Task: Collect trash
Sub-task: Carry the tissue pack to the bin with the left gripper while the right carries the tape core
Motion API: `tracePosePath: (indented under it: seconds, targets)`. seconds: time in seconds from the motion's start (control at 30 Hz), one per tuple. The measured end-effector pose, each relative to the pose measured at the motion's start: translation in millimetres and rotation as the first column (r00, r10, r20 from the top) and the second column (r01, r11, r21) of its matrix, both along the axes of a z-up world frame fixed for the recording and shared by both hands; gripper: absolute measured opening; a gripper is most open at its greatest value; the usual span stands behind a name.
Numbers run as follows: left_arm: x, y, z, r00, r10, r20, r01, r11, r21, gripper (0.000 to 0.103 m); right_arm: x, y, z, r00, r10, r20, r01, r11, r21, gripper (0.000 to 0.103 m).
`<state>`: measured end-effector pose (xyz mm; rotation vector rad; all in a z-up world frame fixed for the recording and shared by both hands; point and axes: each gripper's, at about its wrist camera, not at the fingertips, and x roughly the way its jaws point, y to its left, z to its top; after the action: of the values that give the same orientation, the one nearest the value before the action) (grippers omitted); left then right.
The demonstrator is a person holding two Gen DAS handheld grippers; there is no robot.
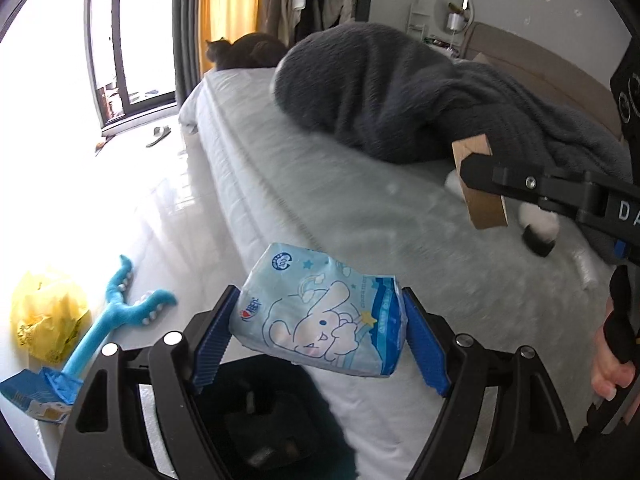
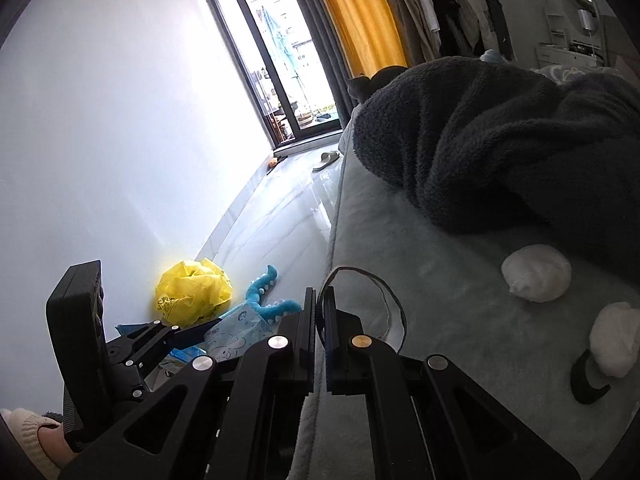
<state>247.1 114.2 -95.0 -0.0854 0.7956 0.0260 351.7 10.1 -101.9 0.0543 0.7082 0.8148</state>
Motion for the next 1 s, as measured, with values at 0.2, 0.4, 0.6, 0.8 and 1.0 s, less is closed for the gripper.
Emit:
tracePosePath:
  seconds: [0.2, 0.4, 0.6, 0.8, 1.0]
  targets:
    - [-5.2, 24.6, -14.0, 0.996, 0.008, -0.084, -0.01, 1.0, -0.016, 0.081, -7.5, 30.6, -8.3, 0.998, 0.059, -0.021, -0.06, 0.998, -0.018, 0.004]
    - [-12.0, 54.4, -36.0, 0.983, 0.04, -0.179, -0.048, 0.998, -0.037, 0.081, -18.8, 62.2, -20.9, 0.992, 0.118, -0.043, -0.119, 0.992, -0.044, 0.004]
    - [-17.7, 83.6, -72.5, 0.945, 0.08, -0.316, -0.098, 0.994, -0.04, 0.081, -32.8, 97.5, -39.1, 0.982, 0.171, -0.078, -0.178, 0.979, -0.099, 0.004]
    - [-29.6, 100.8, -103.9, 0.903, 0.062, -0.425, -0.102, 0.992, -0.073, 0.081, -42.9, 122.9, -62.0, 0.969, 0.201, -0.143, -0.222, 0.964, -0.146, 0.004]
    - [-39.5, 110.8, -121.7, 0.877, 0.029, -0.479, -0.087, 0.991, -0.098, 0.084, -50.9, 144.0, -95.9, 0.948, 0.215, -0.237, -0.262, 0.946, -0.192, 0.004]
